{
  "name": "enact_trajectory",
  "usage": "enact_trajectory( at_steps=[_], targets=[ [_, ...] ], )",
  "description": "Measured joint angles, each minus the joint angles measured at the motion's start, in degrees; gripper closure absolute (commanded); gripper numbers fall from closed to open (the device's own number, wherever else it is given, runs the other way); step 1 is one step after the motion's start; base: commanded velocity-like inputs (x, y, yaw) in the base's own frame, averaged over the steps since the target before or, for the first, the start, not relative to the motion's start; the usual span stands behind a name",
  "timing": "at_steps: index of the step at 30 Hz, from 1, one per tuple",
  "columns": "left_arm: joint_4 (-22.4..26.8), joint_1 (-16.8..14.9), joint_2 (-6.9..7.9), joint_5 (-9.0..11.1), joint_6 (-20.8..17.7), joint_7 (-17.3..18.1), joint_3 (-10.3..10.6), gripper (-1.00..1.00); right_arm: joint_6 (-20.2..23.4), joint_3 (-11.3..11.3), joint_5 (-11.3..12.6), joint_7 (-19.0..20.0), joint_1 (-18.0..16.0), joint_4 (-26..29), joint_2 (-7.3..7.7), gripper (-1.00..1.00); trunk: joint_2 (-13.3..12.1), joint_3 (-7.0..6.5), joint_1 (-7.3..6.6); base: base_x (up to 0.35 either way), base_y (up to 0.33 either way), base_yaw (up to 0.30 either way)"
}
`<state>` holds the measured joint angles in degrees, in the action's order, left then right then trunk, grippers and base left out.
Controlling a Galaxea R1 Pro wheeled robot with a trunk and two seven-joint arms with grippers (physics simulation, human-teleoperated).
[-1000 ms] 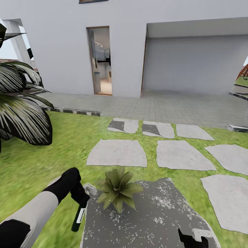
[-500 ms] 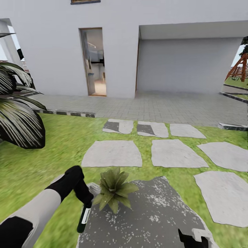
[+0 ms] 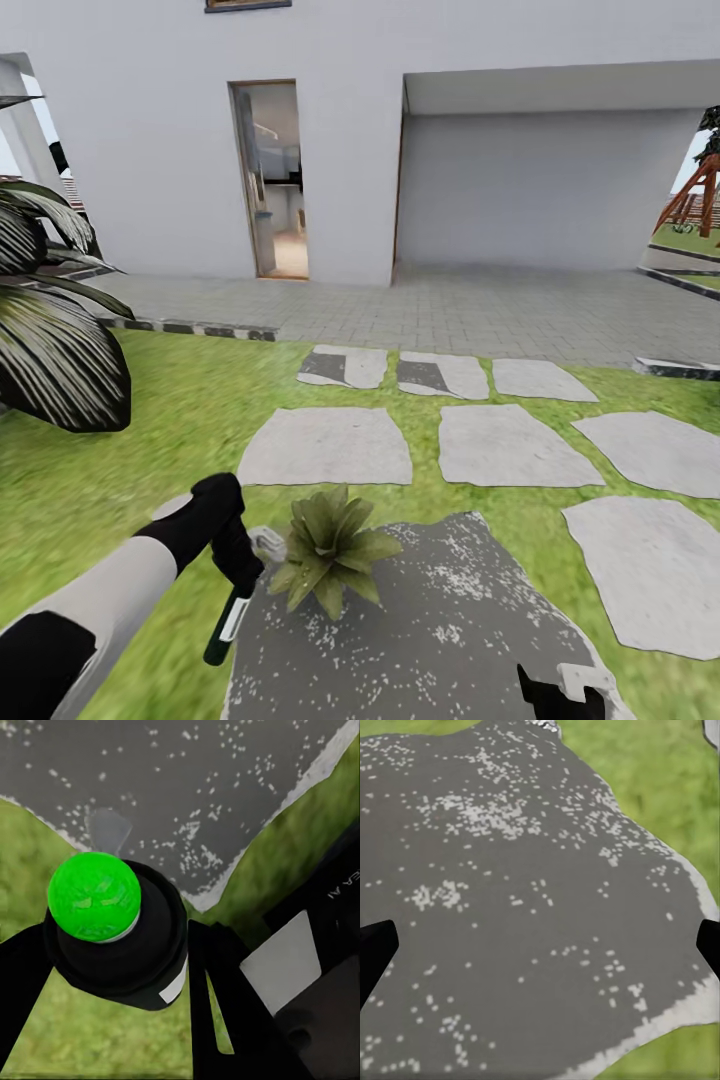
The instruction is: Pick up the pesticide atomizer in the garden and spray insectifuge to fully cover both potted plants in the garden.
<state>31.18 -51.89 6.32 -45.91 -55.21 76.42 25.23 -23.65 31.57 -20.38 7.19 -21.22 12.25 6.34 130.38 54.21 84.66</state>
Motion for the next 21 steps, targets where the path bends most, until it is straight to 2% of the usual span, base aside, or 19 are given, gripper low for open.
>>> enact_trajectory(
  at_steps=[9,13,21],
  targets=[
    [-2.6,1.8,-0.29,-0.8,0.0,0.0,0.2,1.0,0.0,0.0,0.0,0.1,0.0,0.0,0.02,-1.0,0.0,0.0,-0.01,0.045,0.0,0.0],
    [-2.6,1.8,-0.36,-0.8,0.0,0.1,0.1,1.0,0.0,0.0,0.0,0.2,0.0,0.0,0.08,-1.0,0.0,0.0,-0.01,0.149,0.0,0.0],
    [-1.8,0.9,-1.04,-1.0,-0.1,0.1,0.0,1.0,0.0,0.0,0.0,0.1,0.0,0.0,0.09,-1.0,0.0,0.0,0.0,0.011,0.0,0.0]
  ],
)
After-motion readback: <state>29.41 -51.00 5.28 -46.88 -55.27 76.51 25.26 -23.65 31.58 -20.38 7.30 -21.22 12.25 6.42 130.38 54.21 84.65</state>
